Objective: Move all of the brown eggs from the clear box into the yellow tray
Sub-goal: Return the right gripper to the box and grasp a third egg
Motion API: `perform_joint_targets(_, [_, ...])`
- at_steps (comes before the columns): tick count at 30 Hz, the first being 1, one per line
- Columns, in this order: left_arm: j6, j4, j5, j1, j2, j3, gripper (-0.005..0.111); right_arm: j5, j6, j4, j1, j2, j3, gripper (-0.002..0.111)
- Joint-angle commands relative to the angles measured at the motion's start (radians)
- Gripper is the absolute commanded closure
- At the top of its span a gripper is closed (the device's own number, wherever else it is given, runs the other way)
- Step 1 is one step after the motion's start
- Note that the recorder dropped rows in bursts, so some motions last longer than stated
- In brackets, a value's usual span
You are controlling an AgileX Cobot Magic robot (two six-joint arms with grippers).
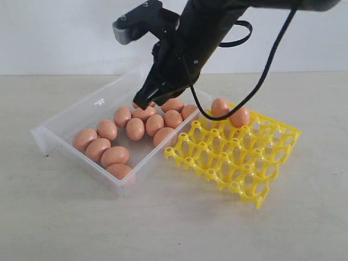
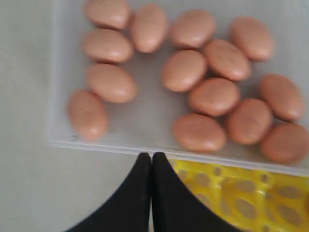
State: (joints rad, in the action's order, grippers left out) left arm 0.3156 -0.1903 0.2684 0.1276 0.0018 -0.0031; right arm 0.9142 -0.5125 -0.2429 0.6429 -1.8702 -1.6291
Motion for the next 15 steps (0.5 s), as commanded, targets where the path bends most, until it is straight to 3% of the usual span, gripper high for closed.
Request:
perform_joint_targets(1, [-0.009, -0.004, -0.007, -0.001, -0.002, 0.003, 0.111, 0.284, -0.174, -0.255, -0.033, -0.125, -0.182, 0.109])
perform_joint_targets(7, [-0.009, -0.004, -0.007, -0.001, -0.002, 0.003, 0.111, 0.236, -0.091, -0.250, -0.019, -0.270, -0.306, 0.104])
perform_joint_targets(10, [-0.009, -0.004, -0.007, -0.001, -0.002, 0.003, 0.111, 0.238, -0.098, -0.252, -0.014, -0.307, -0.328, 0.085])
perform_joint_targets(12, [-0.009, -0.004, -0.007, -0.001, -0.002, 0.003, 0.111, 0.214, -0.098, -0.252, -0.014, -0.330, -0.328, 0.066])
perform_joint_targets(15, [-0.009, -0.004, -0.007, -0.001, -0.002, 0.003, 0.111, 0.172, -0.081, -0.249, -0.014, -0.361, -0.328, 0.051])
